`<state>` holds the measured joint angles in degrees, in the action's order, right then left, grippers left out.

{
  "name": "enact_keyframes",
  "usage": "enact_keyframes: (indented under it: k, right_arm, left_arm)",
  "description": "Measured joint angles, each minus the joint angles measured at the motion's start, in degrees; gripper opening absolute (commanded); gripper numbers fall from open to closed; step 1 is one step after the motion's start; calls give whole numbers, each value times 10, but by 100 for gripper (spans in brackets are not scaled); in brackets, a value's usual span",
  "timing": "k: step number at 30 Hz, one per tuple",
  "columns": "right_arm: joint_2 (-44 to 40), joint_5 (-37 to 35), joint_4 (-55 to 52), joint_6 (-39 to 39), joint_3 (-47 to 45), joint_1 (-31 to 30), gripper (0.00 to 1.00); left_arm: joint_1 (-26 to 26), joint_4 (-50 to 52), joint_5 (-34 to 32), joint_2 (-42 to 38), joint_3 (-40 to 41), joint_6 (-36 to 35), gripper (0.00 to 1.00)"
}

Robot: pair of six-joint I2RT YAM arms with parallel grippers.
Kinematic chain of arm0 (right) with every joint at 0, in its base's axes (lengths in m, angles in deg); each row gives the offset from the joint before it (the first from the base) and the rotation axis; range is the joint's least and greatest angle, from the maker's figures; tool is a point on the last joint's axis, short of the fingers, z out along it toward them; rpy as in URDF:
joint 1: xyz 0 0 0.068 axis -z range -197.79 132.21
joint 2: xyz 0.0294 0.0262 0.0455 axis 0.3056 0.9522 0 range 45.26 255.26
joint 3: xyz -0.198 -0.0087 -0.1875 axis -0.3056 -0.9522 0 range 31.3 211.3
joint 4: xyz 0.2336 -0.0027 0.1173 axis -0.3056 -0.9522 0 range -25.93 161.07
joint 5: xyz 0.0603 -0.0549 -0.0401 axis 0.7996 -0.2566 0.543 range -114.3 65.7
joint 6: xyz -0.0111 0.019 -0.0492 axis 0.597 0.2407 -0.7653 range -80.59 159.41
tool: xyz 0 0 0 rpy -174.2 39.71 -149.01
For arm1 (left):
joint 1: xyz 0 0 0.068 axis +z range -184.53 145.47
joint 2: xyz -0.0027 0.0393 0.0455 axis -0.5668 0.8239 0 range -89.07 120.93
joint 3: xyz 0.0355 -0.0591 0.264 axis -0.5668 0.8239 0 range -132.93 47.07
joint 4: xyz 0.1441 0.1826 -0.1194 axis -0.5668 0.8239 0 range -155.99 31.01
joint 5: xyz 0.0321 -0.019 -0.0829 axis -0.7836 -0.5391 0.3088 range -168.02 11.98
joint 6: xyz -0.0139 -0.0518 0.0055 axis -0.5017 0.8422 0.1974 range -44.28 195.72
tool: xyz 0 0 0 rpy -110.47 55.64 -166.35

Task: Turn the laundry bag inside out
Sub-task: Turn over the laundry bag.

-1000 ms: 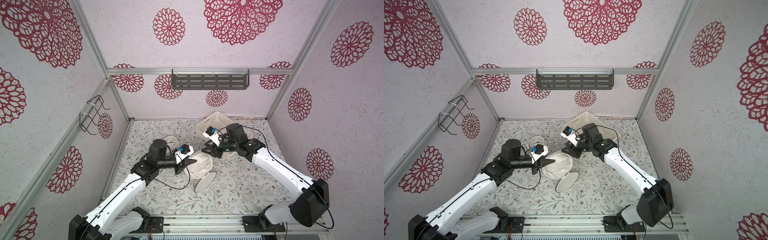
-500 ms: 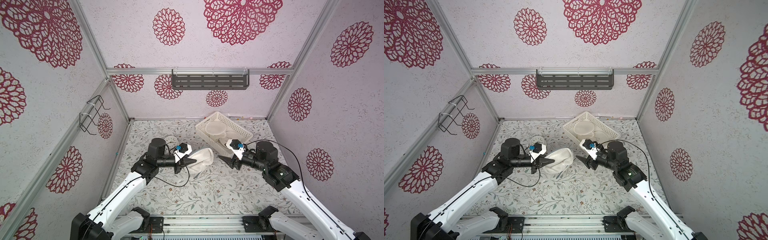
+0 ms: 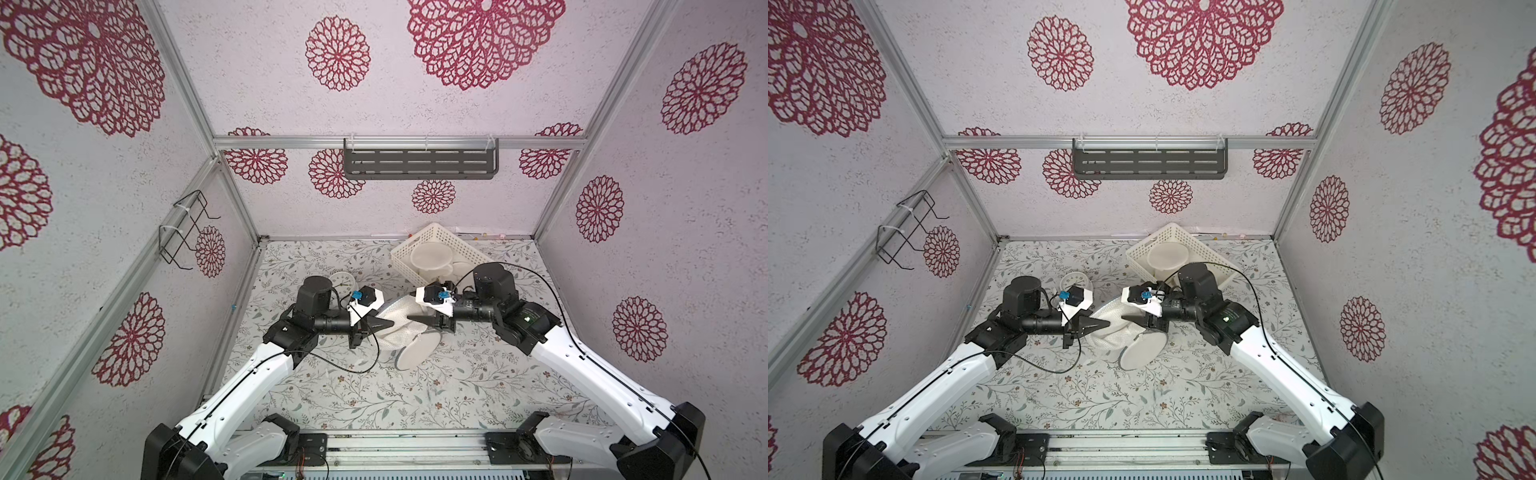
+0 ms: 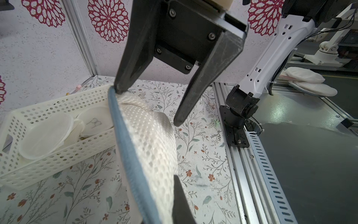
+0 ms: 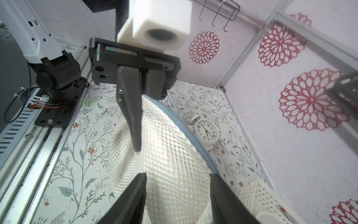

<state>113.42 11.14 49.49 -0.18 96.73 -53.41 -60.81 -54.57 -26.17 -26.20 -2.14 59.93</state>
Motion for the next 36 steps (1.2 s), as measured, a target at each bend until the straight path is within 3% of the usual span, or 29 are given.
enact_keyframes:
  k: [18, 23, 28, 30, 36]
  right_arm:
    - [62, -7, -80, -106, 37, -10, 53]
    - [67, -14, -89, -126, 41, -13, 65]
    - [67, -25, -104, -144, 58, -17, 68]
    - [67, -36, -112, -156, 61, -20, 66]
    - [68, -64, -133, -191, 60, -24, 47]
  left_arm:
    - [0, 4, 13, 19, 0, 0, 0]
    - [0, 5, 15, 21, 0, 0, 0]
    - [0, 2, 15, 27, 0, 0, 0]
    - [0, 0, 15, 31, -2, 0, 0]
    - [0, 3, 16, 43, -8, -1, 3]
